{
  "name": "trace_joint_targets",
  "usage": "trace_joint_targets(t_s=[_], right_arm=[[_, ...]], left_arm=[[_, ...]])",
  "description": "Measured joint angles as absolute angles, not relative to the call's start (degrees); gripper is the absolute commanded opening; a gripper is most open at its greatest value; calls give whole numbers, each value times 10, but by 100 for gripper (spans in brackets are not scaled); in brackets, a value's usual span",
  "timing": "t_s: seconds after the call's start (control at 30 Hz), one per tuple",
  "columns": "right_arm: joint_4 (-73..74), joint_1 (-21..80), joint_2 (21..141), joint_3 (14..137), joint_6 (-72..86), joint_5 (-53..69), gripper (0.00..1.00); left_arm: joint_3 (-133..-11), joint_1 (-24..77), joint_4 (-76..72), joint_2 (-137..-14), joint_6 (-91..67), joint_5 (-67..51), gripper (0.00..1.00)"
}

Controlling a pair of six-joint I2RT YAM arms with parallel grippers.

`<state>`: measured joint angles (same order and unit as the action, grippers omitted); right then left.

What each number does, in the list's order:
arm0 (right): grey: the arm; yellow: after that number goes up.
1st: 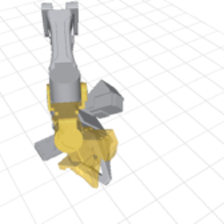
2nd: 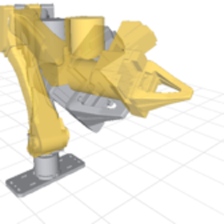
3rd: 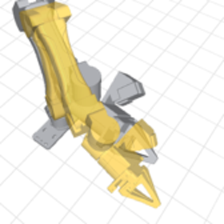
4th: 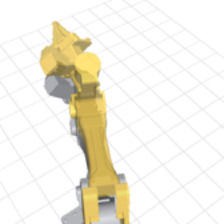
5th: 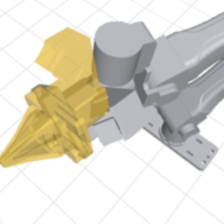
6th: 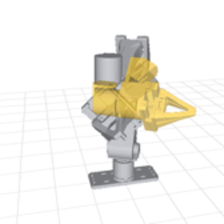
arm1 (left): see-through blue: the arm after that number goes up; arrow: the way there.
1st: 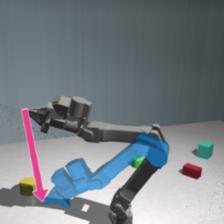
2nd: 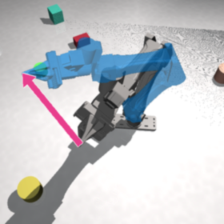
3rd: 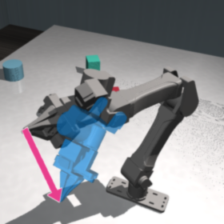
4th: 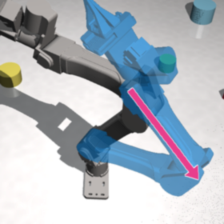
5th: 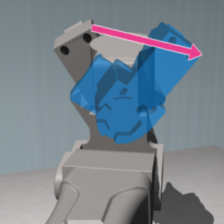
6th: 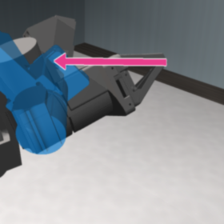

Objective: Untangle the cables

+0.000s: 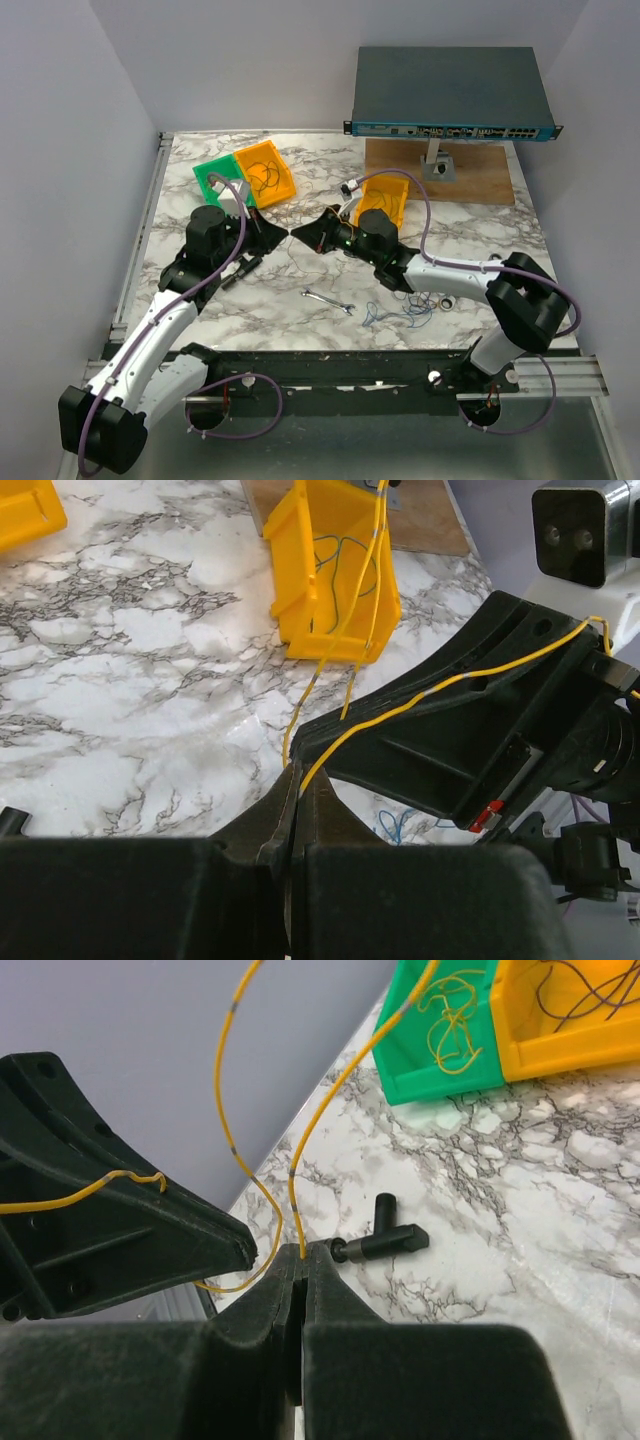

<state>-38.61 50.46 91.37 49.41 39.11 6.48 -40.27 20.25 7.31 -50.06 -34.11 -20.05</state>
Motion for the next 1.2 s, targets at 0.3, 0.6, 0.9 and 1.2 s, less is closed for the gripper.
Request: trace_joint_targets(t_s=[0.3, 0.6, 0.9, 1.2], right_arm=[[-349, 486, 906, 493, 398, 94, 1], [-298, 464, 876, 503, 400, 124, 1], [-280, 464, 874, 515, 401, 157, 1], [-271, 464, 874, 516, 403, 178, 1]], left_arm=[[-397, 203, 54, -502, -335, -215, 0], [-377, 203, 36, -520, -320, -273, 1], [-373, 203, 22, -540, -319, -317, 13], [-373, 203, 17, -545, -317, -322, 25]])
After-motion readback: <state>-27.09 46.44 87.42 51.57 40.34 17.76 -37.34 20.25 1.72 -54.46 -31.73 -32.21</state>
